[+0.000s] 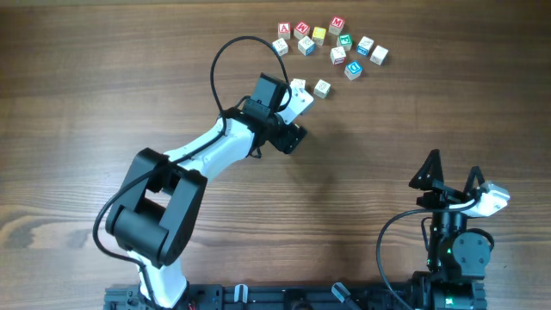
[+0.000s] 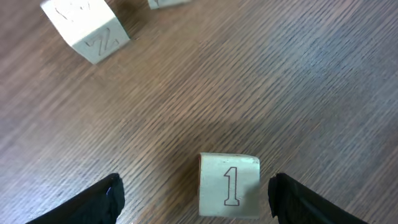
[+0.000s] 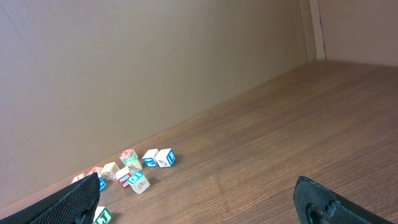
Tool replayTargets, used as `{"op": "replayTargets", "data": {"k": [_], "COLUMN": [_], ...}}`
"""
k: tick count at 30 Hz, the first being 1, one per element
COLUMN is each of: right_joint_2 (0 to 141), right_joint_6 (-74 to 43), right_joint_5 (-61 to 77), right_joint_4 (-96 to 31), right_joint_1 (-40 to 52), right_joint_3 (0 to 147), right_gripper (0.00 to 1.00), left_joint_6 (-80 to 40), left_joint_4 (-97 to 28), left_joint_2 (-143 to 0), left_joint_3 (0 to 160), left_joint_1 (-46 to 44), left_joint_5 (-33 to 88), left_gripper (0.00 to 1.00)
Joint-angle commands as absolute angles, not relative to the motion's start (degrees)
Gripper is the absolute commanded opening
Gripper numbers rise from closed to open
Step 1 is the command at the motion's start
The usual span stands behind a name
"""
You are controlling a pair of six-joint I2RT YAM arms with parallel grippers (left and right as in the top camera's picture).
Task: Form a tower
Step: 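Grasp the white '1' block with the left gripper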
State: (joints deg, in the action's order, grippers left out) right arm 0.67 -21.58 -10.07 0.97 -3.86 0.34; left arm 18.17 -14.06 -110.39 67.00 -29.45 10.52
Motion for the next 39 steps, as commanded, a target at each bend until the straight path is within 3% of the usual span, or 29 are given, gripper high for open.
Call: {"op": "replayTargets", "data": {"k": [1,3,8,11,12,16,19,28,32,35,37,39], "right_joint_2": [0.27,0.27,0.27,0.27,0.27,0.27,0.27,0.27,0.27,0.27,0.27,0.27], "right_joint_6": [-21.06,-21.04,-21.06,-21.06,-21.06,-21.06,-21.06,-21.06,-21.06,-21.06,-21.06,-21.06], "right_joint_5": [-9.32,-9.32,-9.32,-9.32,-9.32,-9.32,-9.32,-9.32,-9.32,-9.32,-9.32,-9.32], "right_joint_4": [1.28,1.28,1.28,1.28,1.28,1.28,1.28,1.28,1.28,1.28,1.28,1.28], "right_joint_1": [-4.21,-4.21,-4.21,-4.21,-4.21,-4.21,-4.21,-4.21,-4.21,-4.21,-4.21,-4.21], "right_joint_3": [0.30,0.30,0.30,0.30,0.30,0.30,0.30,0.30,0.30,0.30,0.30,0.30], "right_gripper": [1.00,1.00,1.00,1.00,1.00,1.00,1.00,1.00,1.00,1.00,1.00,1.00], "left_joint_6": [19.09,19.09,18.02,9.06,5.37,-9.39,-17.87,-18.70,-18.70,-18.72,-18.76,-18.98], "left_joint_4": [-13.98,-13.98,-12.19,-8.93,-8.21,-7.92,-7.92,-7.97,-7.92,-7.88,-7.86,-7.86], "left_joint_2": [-114.63,-115.92,-116.03,-116.03,-116.03,-116.05,-116.05,-116.05,-116.05,-116.05,-116.05,-116.05], "left_joint_3": [66.63,66.63,66.65,66.65,66.65,66.63,66.63,66.63,66.63,66.63,66.63,66.63], "left_joint_1": [-29.39,-29.39,-29.39,-29.39,-29.39,-29.63,-31.51,-38.26,-38.24,-38.24,-38.26,-38.24], "left_joint_5": [11.09,11.09,11.05,10.61,10.09,4.69,-7.31,-11.22,-11.25,-11.22,-11.22,-11.22], "left_gripper": [0.76,0.72,0.31,0.20,0.24,0.22,0.32,0.36,0.45,0.45,0.35,0.32]}}
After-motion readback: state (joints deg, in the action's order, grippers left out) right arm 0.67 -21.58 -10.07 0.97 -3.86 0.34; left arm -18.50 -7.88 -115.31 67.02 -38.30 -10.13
